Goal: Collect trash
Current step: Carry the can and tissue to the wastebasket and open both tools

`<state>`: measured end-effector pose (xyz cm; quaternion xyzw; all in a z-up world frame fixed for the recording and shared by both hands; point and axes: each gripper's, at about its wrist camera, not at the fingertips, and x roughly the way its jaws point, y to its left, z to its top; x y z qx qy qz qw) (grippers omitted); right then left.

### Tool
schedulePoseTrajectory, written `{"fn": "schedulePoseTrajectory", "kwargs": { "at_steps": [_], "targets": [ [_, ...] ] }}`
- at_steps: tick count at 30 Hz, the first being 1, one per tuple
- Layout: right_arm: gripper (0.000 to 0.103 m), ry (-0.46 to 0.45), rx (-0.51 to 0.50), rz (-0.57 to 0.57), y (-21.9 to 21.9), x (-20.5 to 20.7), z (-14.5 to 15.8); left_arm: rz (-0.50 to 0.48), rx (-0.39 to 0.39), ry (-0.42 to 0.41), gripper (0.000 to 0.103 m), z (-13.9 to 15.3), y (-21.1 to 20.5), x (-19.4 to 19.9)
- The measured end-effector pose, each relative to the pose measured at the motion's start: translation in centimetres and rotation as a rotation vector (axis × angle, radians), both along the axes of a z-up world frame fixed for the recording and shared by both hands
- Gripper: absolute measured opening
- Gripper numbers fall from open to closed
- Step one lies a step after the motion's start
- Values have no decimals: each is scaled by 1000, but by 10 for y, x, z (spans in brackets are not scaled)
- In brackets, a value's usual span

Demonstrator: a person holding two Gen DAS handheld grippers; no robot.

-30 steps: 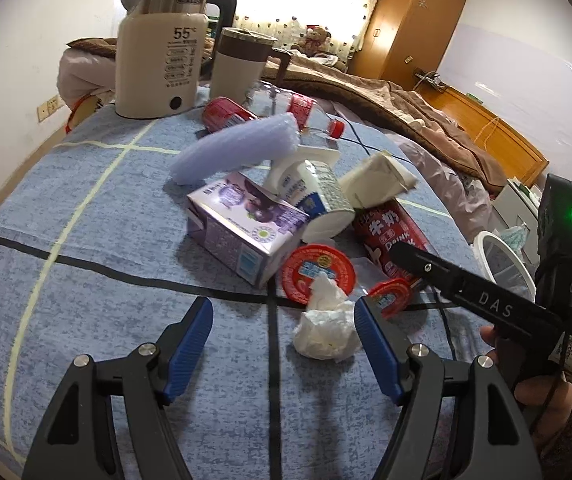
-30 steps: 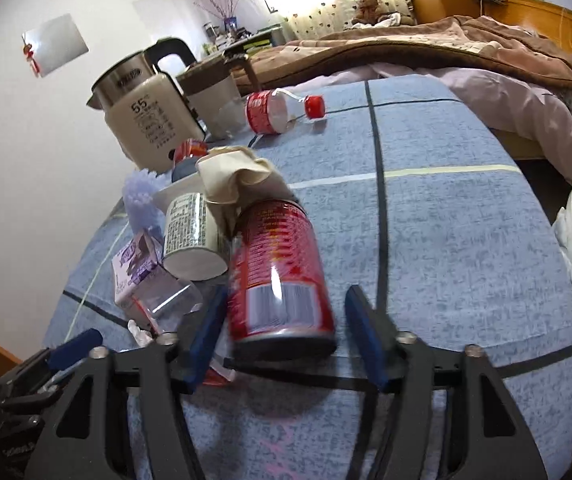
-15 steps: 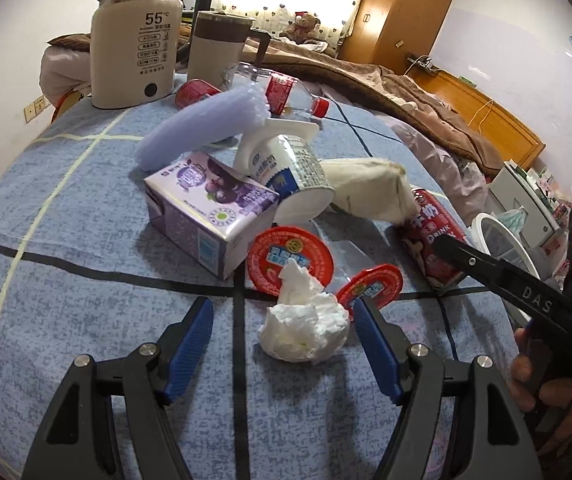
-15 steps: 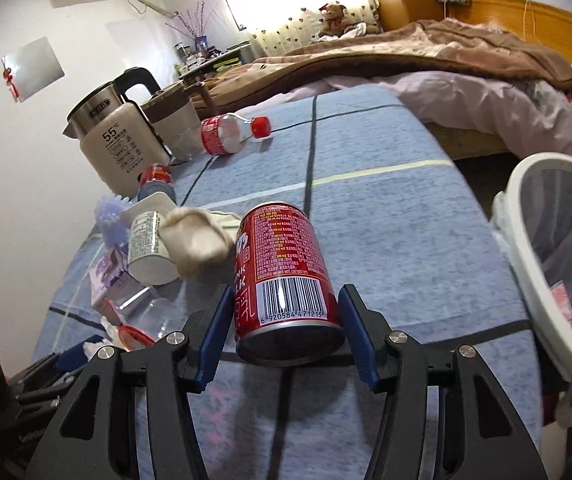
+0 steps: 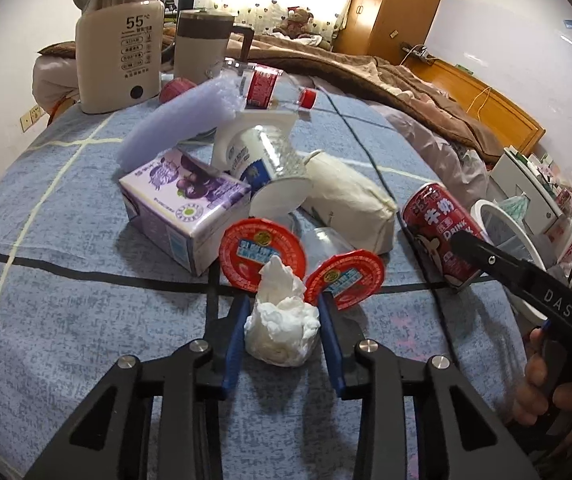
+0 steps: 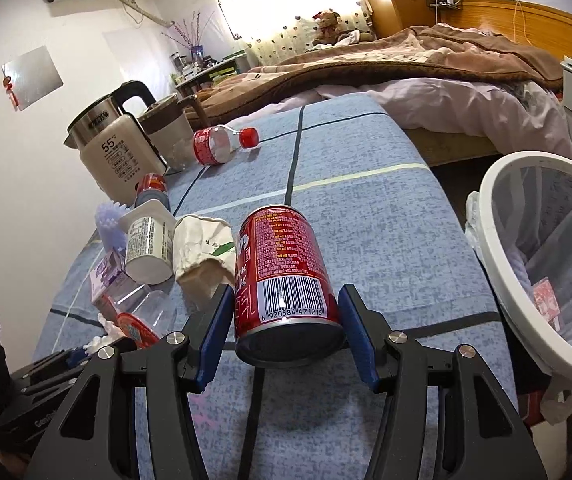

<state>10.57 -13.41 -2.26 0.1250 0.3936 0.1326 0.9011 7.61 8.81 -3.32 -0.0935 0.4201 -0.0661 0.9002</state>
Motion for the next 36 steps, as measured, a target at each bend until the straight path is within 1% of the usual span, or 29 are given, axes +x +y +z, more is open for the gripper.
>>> {"fn": "schedulePoseTrajectory", "kwargs": {
  "at_steps": [2, 10, 16, 23, 36],
  "targets": [
    [55, -2, 7, -6, -3, -2, 1, -6, 4, -14, 34, 4, -3, -2],
    [55, -23, 30, -26, -19, -9, 8, -45, 15, -72, 34, 21, -17, -7],
    [55, -52, 37, -55, -36, -17, 18, -88, 17, -113, 34, 37, -36, -5],
    [55, -79, 28, -104, -60, -25, 27, -157, 12, -147, 34, 51, -67, 4],
    [55, -111, -13, -233, -117, -39, 42, -315, 3, -177, 34, 63, -142, 24]
  ]
}}
